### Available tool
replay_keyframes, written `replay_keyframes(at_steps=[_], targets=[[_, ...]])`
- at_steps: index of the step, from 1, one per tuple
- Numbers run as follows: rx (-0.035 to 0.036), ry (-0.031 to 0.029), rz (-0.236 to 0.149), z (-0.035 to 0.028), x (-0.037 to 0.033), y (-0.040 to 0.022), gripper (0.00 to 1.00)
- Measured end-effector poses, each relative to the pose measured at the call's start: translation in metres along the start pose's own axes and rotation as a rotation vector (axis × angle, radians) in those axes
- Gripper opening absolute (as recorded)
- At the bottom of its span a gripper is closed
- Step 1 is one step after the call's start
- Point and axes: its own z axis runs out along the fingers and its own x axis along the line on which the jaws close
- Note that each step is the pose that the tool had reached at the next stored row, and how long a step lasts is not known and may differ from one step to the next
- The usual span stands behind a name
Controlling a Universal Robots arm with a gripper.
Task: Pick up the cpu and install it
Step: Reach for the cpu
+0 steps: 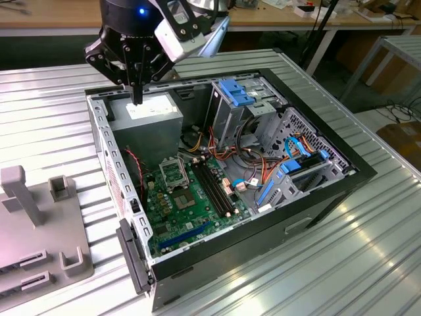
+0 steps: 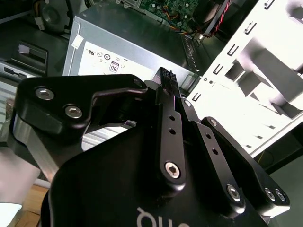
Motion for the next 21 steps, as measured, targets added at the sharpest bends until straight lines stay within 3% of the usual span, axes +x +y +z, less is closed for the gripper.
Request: replay_keyframes(at_steps=[8,21], targets=[[0.0002,0.0032,0.0,0.0001,0.002,-0.0002,0.11],[0.0002,0.0032,0.0,0.0,0.0068,-0.0005,0.11]])
